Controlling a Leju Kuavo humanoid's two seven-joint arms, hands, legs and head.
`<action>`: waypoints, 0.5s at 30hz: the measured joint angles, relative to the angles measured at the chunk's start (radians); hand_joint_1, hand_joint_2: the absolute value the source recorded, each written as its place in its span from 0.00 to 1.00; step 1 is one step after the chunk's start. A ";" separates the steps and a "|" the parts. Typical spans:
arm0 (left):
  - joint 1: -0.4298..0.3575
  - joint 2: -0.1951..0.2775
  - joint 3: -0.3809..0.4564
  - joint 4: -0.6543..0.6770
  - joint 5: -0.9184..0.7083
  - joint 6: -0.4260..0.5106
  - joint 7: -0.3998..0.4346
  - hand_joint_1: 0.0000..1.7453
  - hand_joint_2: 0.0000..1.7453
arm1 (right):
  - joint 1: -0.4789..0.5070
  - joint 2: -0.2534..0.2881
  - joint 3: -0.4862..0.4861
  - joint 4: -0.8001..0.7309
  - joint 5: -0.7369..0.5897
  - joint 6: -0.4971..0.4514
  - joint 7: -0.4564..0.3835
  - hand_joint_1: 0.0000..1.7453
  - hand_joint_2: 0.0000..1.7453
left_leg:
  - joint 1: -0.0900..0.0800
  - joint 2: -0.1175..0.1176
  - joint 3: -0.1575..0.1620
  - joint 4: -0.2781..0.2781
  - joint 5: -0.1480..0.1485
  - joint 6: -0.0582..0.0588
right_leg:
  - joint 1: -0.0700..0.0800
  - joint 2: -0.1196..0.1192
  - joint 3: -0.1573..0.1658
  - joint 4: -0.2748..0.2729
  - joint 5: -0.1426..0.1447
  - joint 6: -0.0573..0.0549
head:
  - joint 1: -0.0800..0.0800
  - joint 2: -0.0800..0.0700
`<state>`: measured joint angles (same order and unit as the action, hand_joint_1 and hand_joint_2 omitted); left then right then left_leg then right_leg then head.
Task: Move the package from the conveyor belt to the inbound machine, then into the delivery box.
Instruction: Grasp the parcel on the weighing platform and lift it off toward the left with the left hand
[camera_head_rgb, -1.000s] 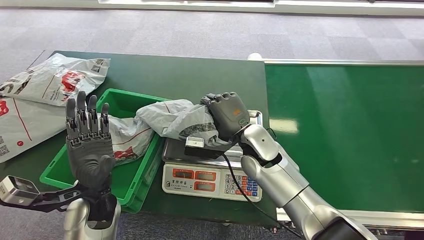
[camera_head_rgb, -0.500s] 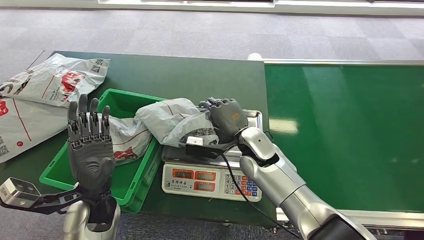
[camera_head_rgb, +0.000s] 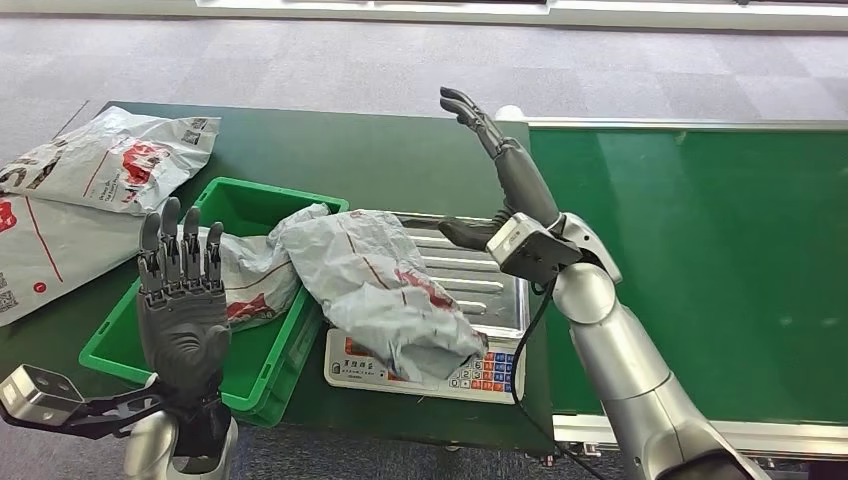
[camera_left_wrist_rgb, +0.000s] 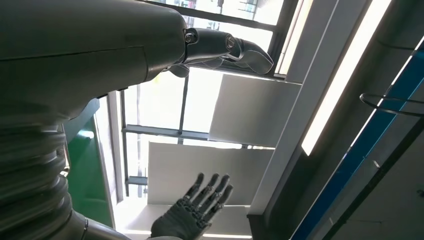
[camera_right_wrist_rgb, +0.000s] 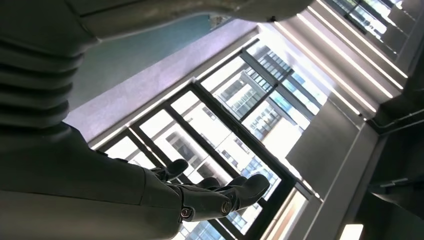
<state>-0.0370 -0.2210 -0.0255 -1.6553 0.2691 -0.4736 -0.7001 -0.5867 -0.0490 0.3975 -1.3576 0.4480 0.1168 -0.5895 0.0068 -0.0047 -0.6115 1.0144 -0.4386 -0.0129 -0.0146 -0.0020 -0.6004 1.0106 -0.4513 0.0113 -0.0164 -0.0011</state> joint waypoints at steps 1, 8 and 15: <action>0.000 0.000 0.000 -0.003 -0.008 0.006 0.000 0.00 1.00 | 0.007 -0.002 -0.013 -0.020 -0.011 0.009 -0.007 0.00 0.00 | 0.000 0.000 0.000 0.000 0.000 0.000 | 0.000 0.000 0.000 0.000 0.000 0.000 | 0.000 0.000; 0.000 0.001 0.001 -0.026 -0.099 0.077 0.000 0.00 1.00 | 0.037 -0.008 -0.070 -0.103 -0.081 0.063 -0.042 0.00 0.00 | 0.000 0.000 0.000 0.000 0.000 0.000 | 0.000 0.000 0.000 0.000 0.000 0.000 | 0.000 0.000; -0.002 0.009 -0.005 -0.053 -0.512 0.422 0.010 0.00 1.00 | 0.090 -0.009 -0.122 -0.177 -0.095 0.084 -0.055 0.00 0.00 | 0.000 0.000 0.000 0.000 0.000 0.000 | 0.000 0.000 0.000 0.000 0.000 0.000 | 0.000 0.000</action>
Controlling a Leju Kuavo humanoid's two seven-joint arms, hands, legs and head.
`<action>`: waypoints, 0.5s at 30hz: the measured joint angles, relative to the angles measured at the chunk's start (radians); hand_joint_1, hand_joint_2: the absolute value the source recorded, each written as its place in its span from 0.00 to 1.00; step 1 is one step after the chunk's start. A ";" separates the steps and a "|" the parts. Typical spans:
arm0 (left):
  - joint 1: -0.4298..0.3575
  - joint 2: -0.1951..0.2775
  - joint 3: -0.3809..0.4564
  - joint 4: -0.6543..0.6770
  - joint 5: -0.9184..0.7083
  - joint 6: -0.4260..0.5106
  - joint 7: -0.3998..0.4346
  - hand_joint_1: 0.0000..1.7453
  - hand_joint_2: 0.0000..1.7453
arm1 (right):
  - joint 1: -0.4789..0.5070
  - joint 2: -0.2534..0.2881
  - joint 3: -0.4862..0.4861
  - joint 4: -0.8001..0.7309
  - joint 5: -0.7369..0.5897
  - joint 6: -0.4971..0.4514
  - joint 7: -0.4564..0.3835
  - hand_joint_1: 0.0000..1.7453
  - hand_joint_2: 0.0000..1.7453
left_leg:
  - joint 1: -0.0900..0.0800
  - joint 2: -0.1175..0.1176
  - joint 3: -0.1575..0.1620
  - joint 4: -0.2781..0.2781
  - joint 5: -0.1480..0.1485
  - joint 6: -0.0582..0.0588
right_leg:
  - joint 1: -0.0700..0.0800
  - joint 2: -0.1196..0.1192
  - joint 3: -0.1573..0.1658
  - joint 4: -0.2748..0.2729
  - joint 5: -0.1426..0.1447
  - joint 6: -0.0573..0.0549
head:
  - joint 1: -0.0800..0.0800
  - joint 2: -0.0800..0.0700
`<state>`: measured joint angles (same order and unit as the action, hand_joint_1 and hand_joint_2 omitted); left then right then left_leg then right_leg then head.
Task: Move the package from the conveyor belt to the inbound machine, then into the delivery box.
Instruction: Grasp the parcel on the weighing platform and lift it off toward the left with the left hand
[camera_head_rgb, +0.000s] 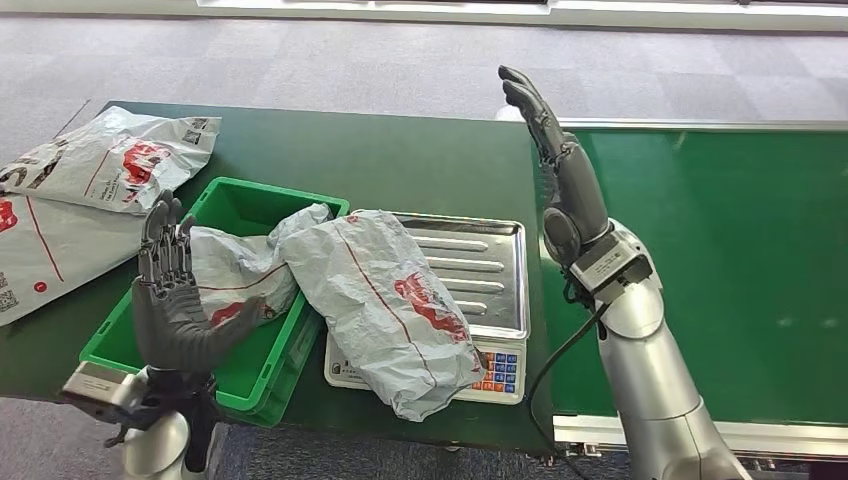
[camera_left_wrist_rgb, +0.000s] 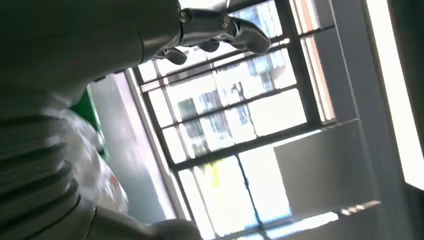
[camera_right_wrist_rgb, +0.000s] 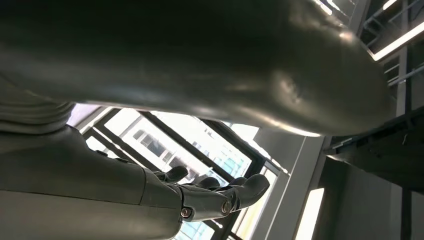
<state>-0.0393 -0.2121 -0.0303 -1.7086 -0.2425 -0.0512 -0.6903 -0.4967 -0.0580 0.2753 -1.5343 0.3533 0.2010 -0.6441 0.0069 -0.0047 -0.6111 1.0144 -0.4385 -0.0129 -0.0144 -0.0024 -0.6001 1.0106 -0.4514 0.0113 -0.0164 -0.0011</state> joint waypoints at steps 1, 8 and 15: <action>-0.001 0.004 -0.005 -0.005 -0.068 0.048 0.010 0.00 1.00 | 0.013 0.000 -0.009 -0.013 0.002 0.003 -0.005 0.00 0.00 | 0.000 0.000 0.000 0.000 0.000 0.000 | 0.000 0.000 0.000 0.000 0.000 0.000 | 0.000 0.000; -0.170 0.098 -0.153 0.110 -0.880 0.189 0.277 0.00 1.00 | 0.055 0.002 -0.045 -0.106 -0.033 0.029 -0.053 0.00 1.00 | 0.000 -0.001 0.000 0.000 0.001 0.000 | 0.000 -0.003 0.000 0.000 0.001 0.000 | 0.000 0.000; -0.541 0.166 -0.399 0.611 -1.027 0.143 0.273 0.00 1.00 | 0.050 0.029 -0.044 -0.152 -0.014 0.017 -0.056 0.00 1.00 | 0.000 0.004 -0.001 0.000 0.006 -0.001 | 0.000 0.003 -0.002 0.000 0.008 0.000 | 0.000 0.000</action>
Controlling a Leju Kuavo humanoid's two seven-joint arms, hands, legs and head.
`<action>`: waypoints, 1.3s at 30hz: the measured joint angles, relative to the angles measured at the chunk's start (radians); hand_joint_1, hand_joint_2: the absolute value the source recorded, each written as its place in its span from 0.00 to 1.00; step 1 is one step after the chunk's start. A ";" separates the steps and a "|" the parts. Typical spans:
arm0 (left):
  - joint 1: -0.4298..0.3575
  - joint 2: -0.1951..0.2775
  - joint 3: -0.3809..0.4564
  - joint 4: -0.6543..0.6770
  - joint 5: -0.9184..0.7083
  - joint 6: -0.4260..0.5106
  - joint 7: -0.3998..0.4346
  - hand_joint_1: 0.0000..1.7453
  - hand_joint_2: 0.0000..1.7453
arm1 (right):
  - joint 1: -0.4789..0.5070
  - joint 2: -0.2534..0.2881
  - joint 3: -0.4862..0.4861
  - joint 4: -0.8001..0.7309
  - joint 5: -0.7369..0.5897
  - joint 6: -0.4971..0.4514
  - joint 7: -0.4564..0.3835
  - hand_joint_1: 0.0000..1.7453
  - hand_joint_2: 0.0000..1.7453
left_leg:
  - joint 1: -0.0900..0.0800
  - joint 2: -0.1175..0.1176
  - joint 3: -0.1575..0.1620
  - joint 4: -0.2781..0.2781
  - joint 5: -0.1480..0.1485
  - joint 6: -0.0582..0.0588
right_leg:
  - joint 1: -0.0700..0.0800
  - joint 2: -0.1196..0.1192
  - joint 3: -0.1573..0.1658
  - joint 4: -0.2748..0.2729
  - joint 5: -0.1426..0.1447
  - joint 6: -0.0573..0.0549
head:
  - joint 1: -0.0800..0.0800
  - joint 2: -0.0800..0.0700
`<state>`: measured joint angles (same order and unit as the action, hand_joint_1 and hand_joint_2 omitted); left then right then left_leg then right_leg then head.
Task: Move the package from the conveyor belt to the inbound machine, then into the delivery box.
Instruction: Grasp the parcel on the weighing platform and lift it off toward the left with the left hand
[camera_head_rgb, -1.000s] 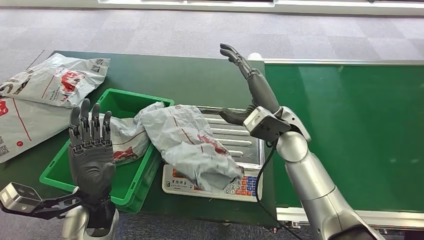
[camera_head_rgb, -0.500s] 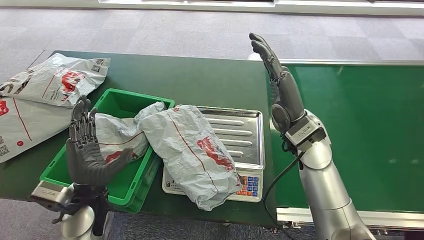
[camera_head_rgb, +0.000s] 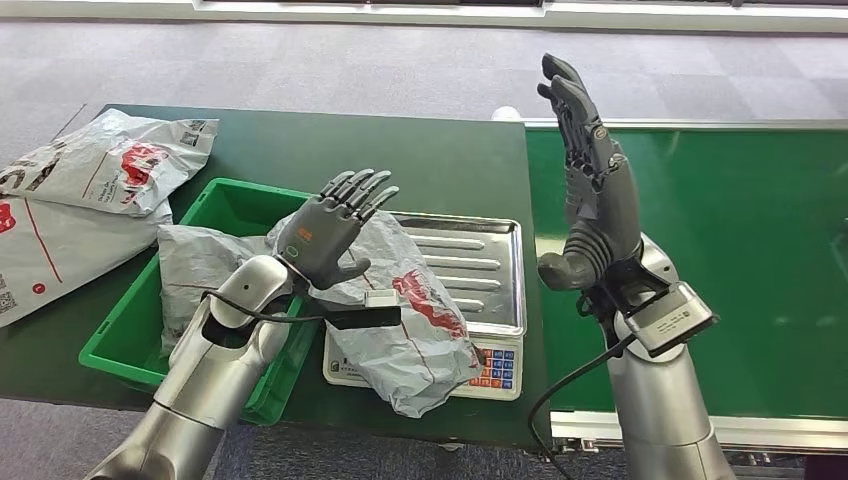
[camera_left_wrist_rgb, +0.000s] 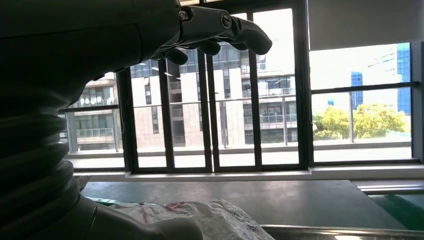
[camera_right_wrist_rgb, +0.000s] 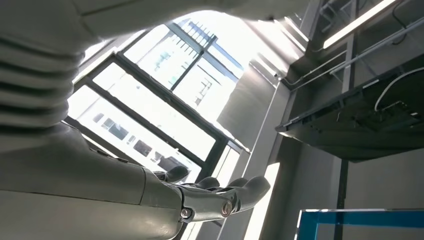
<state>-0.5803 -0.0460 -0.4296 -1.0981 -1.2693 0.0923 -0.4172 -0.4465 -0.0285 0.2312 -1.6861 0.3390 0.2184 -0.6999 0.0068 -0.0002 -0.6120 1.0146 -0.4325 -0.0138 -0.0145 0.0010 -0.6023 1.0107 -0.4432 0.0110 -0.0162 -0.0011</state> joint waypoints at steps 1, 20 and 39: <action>-0.028 0.004 -0.018 0.046 0.002 0.006 -0.003 0.00 1.00 | 0.000 0.001 0.000 -0.002 0.001 -0.002 0.000 0.00 1.00 | 0.000 0.001 0.000 0.000 0.000 0.000 | 0.000 0.001 0.000 0.000 0.000 0.000 | 0.000 0.000; -0.258 0.033 -0.339 0.449 0.141 -0.333 -0.252 1.00 1.00 | 0.004 0.013 0.000 -0.013 0.017 -0.024 0.002 0.00 1.00 | 0.000 -0.002 0.000 0.000 0.000 0.000 | 0.000 -0.002 0.001 0.000 -0.001 0.000 | 0.000 0.000; -0.365 0.055 -0.626 0.460 0.335 -0.398 -0.225 1.00 1.00 | 0.010 0.025 -0.010 -0.016 0.036 -0.013 0.007 0.00 1.00 | 0.000 -0.003 0.001 0.000 0.000 0.000 | 0.001 -0.002 0.002 0.000 -0.001 0.001 | 0.000 0.000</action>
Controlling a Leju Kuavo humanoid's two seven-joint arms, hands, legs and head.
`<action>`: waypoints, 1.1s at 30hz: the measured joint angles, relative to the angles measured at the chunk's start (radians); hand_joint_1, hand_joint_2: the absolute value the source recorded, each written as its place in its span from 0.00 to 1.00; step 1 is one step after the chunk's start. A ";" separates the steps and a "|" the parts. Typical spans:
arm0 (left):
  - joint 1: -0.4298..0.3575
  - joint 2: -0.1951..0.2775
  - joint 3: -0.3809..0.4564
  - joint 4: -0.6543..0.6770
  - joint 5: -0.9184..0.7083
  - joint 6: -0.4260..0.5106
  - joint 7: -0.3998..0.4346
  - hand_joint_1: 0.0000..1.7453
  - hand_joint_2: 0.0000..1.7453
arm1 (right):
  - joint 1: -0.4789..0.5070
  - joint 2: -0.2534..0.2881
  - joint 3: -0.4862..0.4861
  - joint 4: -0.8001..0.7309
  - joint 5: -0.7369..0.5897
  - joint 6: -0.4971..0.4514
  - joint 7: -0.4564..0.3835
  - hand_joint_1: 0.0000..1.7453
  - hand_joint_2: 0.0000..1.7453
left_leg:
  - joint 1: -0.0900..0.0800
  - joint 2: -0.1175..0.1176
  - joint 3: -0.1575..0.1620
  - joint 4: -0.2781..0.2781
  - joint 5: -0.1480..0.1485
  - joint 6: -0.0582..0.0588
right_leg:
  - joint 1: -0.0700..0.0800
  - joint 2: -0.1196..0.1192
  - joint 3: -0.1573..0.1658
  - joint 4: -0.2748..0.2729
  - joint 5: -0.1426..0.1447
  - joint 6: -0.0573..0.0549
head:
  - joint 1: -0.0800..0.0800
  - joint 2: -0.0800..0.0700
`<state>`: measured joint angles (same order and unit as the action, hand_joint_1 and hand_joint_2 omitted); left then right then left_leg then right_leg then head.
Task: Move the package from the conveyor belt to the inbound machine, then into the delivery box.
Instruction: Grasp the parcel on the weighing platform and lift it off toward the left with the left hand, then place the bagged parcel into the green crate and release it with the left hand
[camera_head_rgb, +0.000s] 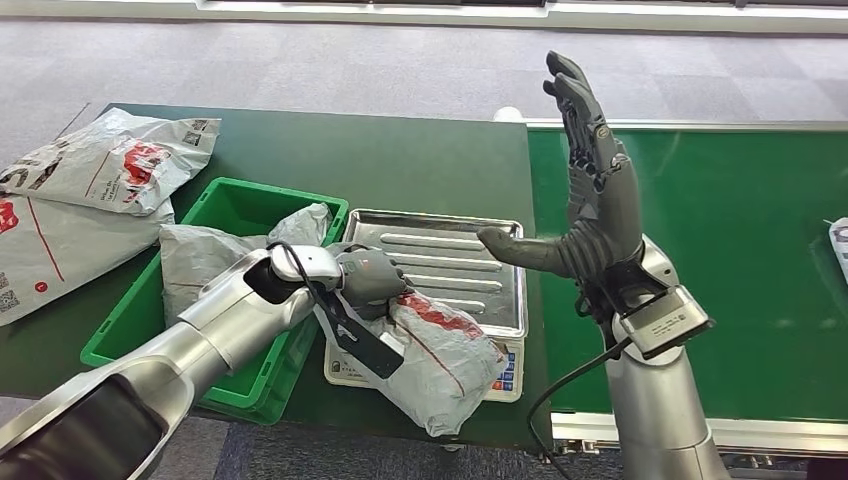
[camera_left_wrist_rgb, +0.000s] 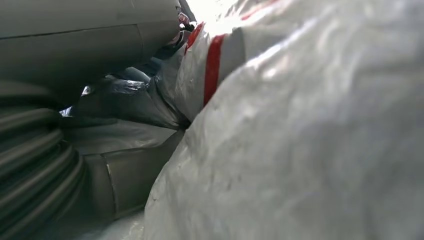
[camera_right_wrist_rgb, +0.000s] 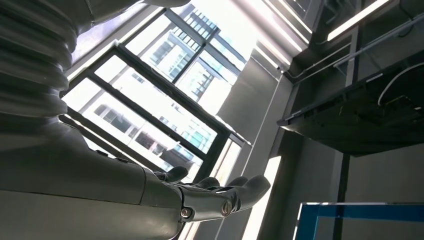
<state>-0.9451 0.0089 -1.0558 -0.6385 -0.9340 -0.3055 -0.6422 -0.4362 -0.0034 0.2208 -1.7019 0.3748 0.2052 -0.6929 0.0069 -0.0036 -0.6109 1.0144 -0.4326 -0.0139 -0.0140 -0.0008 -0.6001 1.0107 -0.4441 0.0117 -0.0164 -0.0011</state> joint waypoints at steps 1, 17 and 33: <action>0.002 0.005 -0.006 -0.009 0.007 0.058 0.027 1.00 1.00 | 0.001 0.004 -0.001 -0.003 0.004 0.005 0.003 0.00 1.00 | 0.000 0.000 0.000 0.000 0.000 0.000 | 0.000 0.000 0.000 0.000 0.000 0.000 | 0.000 0.000; 0.063 0.143 0.513 -0.405 -0.569 0.605 0.667 1.00 1.00 | 0.099 0.028 -0.027 -0.081 0.049 -0.004 -0.004 0.00 1.00 | 0.000 0.002 -0.003 0.000 0.001 -0.001 | 0.003 0.002 -0.004 0.000 0.000 -0.001 | 0.000 0.000; -0.025 0.208 0.605 -0.241 -0.569 0.488 0.875 0.45 1.00 | 0.094 0.056 -0.039 -0.105 0.055 0.042 -0.005 0.00 1.00 | 0.001 0.002 -0.004 0.000 0.002 -0.001 | 0.002 0.002 -0.004 0.001 0.001 -0.001 | 0.000 0.000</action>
<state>-0.9698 0.2169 -0.4503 -0.8792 -1.5034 0.1826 0.2328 -0.3420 0.0523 0.1814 -1.8072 0.4297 0.2473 -0.6983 0.0082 -0.0020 -0.6149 1.0144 -0.4306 -0.0150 -0.0117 0.0007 -0.6044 1.0112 -0.4433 0.0104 -0.0164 -0.0011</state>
